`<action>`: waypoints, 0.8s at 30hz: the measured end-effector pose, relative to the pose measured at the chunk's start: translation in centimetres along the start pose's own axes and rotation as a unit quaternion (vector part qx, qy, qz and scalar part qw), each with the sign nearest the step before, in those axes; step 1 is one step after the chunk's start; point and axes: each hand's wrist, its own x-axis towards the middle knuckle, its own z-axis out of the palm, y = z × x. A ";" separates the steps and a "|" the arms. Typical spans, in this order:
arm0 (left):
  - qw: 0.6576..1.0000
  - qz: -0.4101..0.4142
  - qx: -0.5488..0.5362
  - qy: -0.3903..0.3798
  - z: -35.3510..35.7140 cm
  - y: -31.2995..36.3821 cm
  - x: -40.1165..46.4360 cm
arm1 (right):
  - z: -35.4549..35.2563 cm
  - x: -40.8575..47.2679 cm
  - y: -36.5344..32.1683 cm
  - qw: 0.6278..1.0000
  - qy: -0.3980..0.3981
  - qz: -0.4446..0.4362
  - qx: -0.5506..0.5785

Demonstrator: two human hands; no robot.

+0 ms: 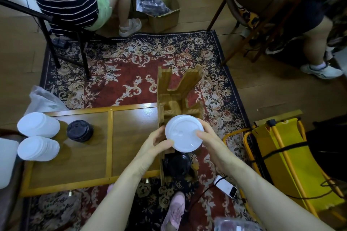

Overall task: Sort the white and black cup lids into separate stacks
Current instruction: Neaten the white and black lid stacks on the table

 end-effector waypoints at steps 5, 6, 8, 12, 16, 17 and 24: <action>1.000 0.002 -0.007 0.003 -0.2 0.8 0.8 | -0.5 0.3 0.5 0.999 0.022 0.048 0.011; 1.000 0.000 -0.008 0.004 -0.1 0.9 0.9 | -0.6 0.4 0.7 0.998 0.028 0.056 0.015; 1.000 -0.007 -0.010 0.009 0.0 0.9 1.1 | -0.7 0.6 0.8 0.997 0.027 0.071 0.020; 0.999 -0.023 -0.010 0.030 0.0 0.1 1.5 | -1.0 1.5 1.2 0.996 0.008 0.087 0.003; 0.999 -0.035 -0.008 0.028 0.3 -0.2 1.8 | -1.4 2.8 1.5 0.996 0.012 0.091 -0.006; 0.999 -0.035 -0.008 0.027 0.4 -0.3 2.0 | -1.6 3.2 1.6 0.996 0.014 0.093 -0.005; 0.999 -0.045 0.014 0.027 0.5 -0.9 2.8 | -2.0 4.7 2.5 0.994 0.001 0.104 -0.036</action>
